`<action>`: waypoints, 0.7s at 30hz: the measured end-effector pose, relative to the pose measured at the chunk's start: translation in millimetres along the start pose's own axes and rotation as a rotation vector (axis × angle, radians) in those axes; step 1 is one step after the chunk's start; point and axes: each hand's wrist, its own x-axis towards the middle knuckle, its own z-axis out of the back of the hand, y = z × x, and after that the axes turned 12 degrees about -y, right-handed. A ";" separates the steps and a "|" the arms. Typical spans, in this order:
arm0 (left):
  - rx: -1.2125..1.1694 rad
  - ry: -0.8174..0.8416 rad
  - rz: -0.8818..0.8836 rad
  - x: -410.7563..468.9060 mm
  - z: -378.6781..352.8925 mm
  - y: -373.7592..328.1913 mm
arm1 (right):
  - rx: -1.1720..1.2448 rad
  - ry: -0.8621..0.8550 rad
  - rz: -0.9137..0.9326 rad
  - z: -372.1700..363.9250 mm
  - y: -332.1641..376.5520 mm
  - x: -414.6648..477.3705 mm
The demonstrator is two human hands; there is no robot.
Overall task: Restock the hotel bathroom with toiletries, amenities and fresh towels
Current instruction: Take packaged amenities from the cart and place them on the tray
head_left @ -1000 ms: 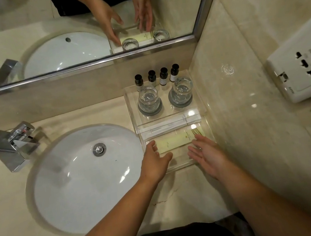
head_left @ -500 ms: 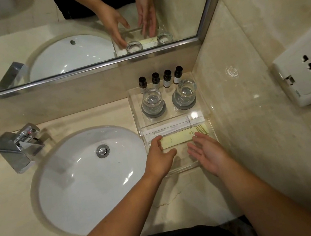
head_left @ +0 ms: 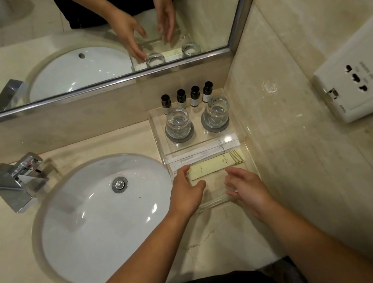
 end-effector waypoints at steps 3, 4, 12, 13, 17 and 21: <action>0.077 -0.002 -0.096 -6.8 7.7 1.5 | -0.190 -0.060 0.171 9.0 -5.6 -13.4; 0.114 -0.006 -0.152 -10.6 11.2 2.5 | -0.248 -0.078 0.235 13.0 -7.3 -19.5; 0.501 0.047 -0.656 -40.0 33.8 23.8 | -0.709 -0.132 0.684 40.2 -30.6 -55.2; 0.577 0.044 -0.703 -43.5 34.7 26.7 | -0.754 -0.137 0.708 42.5 -33.8 -59.4; 0.734 0.048 -0.819 -63.6 38.0 33.0 | -0.889 -0.165 0.737 47.5 -50.1 -81.1; 0.786 0.111 -0.883 -83.7 38.1 39.9 | -0.939 -0.219 0.715 50.2 -67.7 -108.0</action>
